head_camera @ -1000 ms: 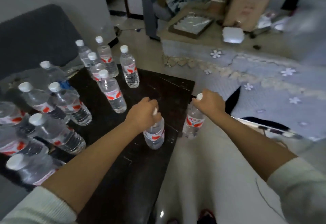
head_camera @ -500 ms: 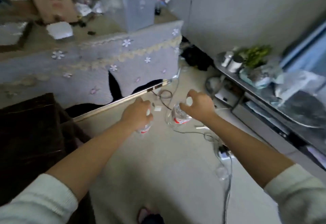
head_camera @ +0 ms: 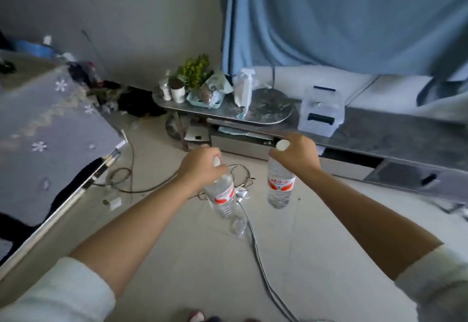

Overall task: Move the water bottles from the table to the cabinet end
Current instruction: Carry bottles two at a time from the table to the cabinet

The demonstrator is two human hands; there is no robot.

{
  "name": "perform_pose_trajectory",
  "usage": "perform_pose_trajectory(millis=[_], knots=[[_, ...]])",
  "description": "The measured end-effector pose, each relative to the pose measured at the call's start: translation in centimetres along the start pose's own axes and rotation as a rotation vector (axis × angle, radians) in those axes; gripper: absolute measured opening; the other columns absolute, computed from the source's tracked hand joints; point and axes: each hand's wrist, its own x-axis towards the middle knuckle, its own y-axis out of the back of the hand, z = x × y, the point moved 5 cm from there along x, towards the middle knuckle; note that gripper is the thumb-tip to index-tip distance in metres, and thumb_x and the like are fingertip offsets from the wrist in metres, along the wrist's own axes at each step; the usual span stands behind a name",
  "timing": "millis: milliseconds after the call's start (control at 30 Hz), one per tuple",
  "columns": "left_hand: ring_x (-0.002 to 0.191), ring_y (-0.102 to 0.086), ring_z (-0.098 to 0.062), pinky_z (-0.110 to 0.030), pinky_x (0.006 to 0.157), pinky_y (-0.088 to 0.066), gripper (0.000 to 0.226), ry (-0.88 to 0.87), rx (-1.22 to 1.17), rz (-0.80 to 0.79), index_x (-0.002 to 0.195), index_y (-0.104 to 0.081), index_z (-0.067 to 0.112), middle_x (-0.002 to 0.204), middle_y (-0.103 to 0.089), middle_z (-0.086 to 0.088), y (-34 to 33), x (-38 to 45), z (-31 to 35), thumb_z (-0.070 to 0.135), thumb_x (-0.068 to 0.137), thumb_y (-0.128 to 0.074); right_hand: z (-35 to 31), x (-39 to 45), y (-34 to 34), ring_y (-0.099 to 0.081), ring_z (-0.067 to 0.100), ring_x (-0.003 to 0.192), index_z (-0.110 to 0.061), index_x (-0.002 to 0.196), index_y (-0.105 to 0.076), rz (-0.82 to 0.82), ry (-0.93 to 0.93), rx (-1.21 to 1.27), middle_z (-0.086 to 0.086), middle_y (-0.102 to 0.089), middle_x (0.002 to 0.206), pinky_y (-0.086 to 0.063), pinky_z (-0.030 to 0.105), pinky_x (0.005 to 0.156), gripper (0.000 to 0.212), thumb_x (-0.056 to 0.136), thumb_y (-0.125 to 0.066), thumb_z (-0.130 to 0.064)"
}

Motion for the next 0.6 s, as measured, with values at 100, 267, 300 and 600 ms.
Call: perform_pose_trajectory(millis=[100,267,300,600], knots=[[0.095,-0.059,-0.030,-0.029,0.073,-0.042,0.011,-0.132,0.019,-0.046,0.086,-0.066,0.011,0.088,-0.050,-0.001,-3.2,2.6,6.7,0.020,0.079,-0.065,5.4,0.8,4.4,-0.059,0.027,0.101,-0.007,0.119,-0.058,0.061,-0.091,-0.001,0.012,-0.065,0.116,-0.045,0.029,0.077,0.045,0.080,-0.067,-0.029],[0.099,-0.059,-0.029,-0.026,0.073,-0.037,0.016,-0.341,0.046,-0.132,0.092,-0.069,0.008,0.092,-0.053,-0.007,-8.4,7.7,16.4,0.018,0.079,-0.066,14.3,2.7,10.8,-0.059,0.026,0.104,-0.009,0.117,-0.062,0.178,-0.257,0.042,0.011,-0.066,0.116,-0.038,0.025,0.074,0.039,0.082,-0.065,-0.026],[0.100,-0.058,-0.028,-0.026,0.074,-0.039,0.017,-0.380,0.066,-0.149,0.093,-0.068,0.009,0.097,-0.057,-0.009,-9.3,8.7,18.1,0.019,0.080,-0.066,15.9,3.2,11.9,-0.059,0.027,0.104,-0.008,0.115,-0.062,0.216,-0.293,0.070,0.011,-0.066,0.116,-0.038,0.024,0.075,0.037,0.082,-0.065,-0.025],[0.090,-0.053,-0.023,-0.028,0.072,-0.038,0.013,-0.733,0.149,-0.407,0.087,-0.066,0.012,0.092,-0.051,0.000,-18.7,19.1,34.8,0.024,0.081,-0.066,27.5,10.6,21.3,-0.054,0.026,0.091,-0.003,0.103,-0.065,0.314,-0.494,0.016,0.013,-0.062,0.097,-0.033,0.024,0.071,0.031,0.081,-0.067,-0.026]])
